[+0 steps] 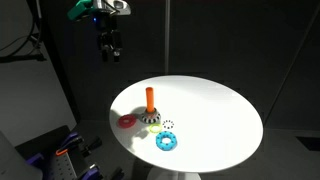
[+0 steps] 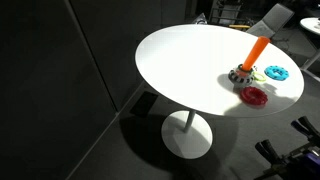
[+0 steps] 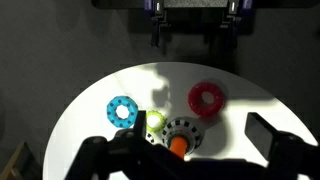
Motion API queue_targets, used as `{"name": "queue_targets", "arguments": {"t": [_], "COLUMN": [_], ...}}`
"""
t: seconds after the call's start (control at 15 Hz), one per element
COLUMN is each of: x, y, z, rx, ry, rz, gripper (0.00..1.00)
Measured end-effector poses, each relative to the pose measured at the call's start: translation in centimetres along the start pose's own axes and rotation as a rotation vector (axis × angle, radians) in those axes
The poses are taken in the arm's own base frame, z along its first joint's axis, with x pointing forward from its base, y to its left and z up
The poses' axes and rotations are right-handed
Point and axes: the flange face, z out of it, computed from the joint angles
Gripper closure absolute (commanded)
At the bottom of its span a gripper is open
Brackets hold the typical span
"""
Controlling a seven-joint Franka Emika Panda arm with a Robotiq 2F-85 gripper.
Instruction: Put the red ring around the orange rod
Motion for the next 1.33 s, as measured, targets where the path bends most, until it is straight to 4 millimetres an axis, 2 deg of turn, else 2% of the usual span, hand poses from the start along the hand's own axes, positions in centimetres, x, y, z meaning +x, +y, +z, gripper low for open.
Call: {"name": "queue_targets", "arguments": {"t": [0.73, 1.0, 1.33], "x": [0.2, 0.8, 1.8], "y": [-0.1, 0.2, 0.8], "z": [0.3, 1.3, 3.7], "rx": [0.001, 0.005, -0.005], "ry": [-0.007, -0.034, -0.067], "rz": [-0.002, 0.013, 0.071], "gripper": [0.0, 0.0, 0.0]}}
